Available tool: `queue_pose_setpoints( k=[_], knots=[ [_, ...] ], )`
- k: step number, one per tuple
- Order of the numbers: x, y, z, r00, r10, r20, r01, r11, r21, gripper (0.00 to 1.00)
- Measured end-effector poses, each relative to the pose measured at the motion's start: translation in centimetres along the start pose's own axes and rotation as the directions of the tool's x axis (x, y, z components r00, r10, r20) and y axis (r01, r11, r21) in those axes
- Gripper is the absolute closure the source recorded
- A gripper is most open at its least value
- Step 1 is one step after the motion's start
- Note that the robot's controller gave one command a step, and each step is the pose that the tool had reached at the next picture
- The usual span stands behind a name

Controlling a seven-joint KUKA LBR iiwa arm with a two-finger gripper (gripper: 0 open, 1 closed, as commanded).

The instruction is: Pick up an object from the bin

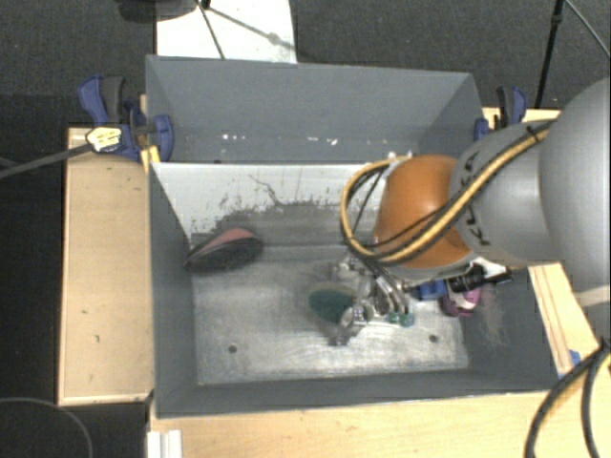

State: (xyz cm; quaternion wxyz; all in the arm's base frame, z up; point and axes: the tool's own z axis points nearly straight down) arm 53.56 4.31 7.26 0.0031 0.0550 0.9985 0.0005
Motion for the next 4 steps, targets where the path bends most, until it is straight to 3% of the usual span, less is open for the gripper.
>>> queue_pose_setpoints(
  k=[1,2,4],
  knots=[
    [0.9,1.5,-0.1,0.979,0.206,0.002,-0.206,0.979,0.000,0.00],
    [0.6,1.5,-0.3,0.978,0.209,0.010,-0.209,0.978,-0.004,1.00],
    [0.3,1.5,-7.2,0.979,0.204,-0.002,-0.204,0.979,0.000,1.00]
  ],
)
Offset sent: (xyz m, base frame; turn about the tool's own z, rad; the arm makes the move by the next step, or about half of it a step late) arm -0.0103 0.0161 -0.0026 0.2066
